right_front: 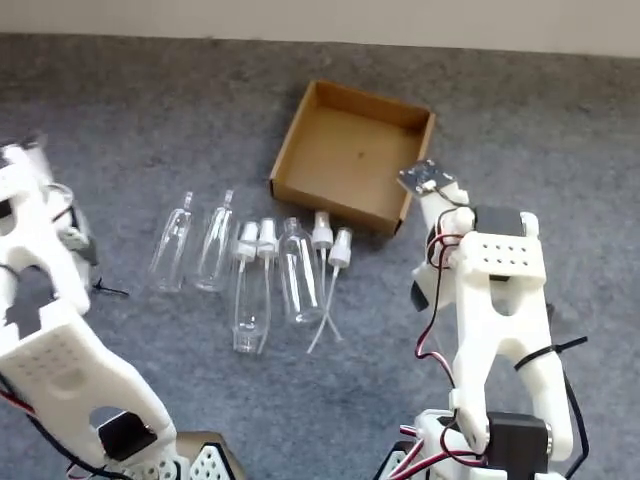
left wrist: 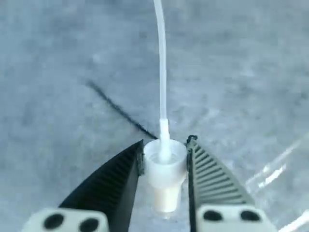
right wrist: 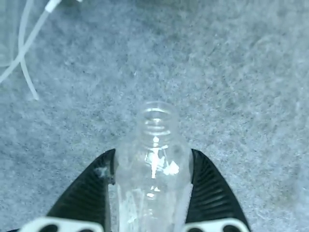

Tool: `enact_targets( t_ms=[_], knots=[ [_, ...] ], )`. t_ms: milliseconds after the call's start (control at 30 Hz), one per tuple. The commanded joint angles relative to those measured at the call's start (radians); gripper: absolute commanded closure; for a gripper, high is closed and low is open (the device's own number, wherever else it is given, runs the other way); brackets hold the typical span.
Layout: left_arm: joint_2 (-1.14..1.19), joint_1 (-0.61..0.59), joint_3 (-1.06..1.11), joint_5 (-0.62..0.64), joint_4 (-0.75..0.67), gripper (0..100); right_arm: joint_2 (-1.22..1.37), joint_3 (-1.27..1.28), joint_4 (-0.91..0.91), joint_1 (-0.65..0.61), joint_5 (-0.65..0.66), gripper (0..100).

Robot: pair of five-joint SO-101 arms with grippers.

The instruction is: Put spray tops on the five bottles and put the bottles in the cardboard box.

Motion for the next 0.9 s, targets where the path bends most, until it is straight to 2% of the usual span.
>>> enact_targets(
  t_ms=[0, 133, 300, 400, 467, 533, 667, 867],
  knots=[
    [-0.045, -0.041, -0.035, 0.21, 0.02, 88, -0.041, -0.004, -0.008, -0.005, -0.011, 99.4],
    [-0.045, -0.059, 0.01, 0.41, 0.018, 87, -0.041, -0.002, -0.007, -0.005, -0.011, 99.4],
    [-0.044, -0.013, 0.028, 0.577, 0.011, 78, -0.041, -0.002, -0.007, -0.005, -0.011, 99.4],
    [-0.044, 0.008, 0.048, 0.612, 0.006, 76, -0.042, -0.002, 0.018, -0.005, -0.011, 99.4],
    [-0.047, 0.012, 0.059, 0.552, 0.009, 76, -0.042, -0.002, 0.024, -0.005, -0.009, 99.4],
    [-0.054, 0.008, 0.061, 0.358, 0.012, 76, -0.042, -0.002, 0.024, -0.002, -0.006, 99.4],
    [-0.056, 0.002, -0.005, -0.293, 0.0, 76, -0.042, -0.004, 0.025, -0.001, -0.005, 99.4],
    [-0.047, -0.015, -0.157, -1.094, 0.126, 76, -0.042, -0.008, 0.024, -0.007, -0.005, 99.4]
  ],
)
